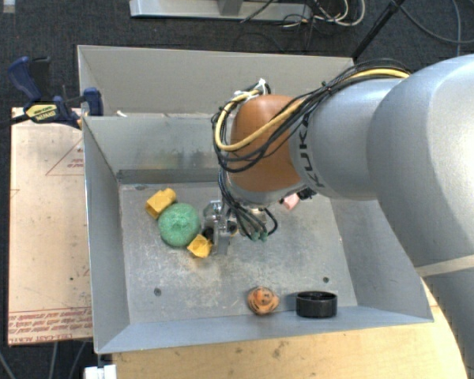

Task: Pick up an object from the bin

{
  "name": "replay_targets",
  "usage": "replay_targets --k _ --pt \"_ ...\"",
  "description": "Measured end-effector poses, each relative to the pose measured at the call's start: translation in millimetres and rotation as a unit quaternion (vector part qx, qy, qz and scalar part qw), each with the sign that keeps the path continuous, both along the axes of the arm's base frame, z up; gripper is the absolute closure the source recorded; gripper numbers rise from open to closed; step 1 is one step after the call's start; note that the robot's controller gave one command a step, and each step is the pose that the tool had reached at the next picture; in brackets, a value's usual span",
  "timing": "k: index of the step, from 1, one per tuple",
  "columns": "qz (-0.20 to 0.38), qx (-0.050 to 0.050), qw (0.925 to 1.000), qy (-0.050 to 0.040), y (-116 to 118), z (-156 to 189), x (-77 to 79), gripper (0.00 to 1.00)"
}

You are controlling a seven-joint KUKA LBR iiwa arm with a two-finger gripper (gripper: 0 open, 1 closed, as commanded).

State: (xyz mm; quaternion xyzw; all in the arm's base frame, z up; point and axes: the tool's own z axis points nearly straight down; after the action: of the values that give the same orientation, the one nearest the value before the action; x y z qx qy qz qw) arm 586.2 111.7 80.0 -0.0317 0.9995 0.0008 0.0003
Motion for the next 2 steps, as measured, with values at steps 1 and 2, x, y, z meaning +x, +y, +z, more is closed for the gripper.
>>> replay_targets --k 1,2 --pt "0.005 0.0 1.0 0.0005 10.9 26.2 -8.0 1.0" --pt "0.017 0.0 0.9999 -0.0012 14.4 69.3 23.9 1.0"
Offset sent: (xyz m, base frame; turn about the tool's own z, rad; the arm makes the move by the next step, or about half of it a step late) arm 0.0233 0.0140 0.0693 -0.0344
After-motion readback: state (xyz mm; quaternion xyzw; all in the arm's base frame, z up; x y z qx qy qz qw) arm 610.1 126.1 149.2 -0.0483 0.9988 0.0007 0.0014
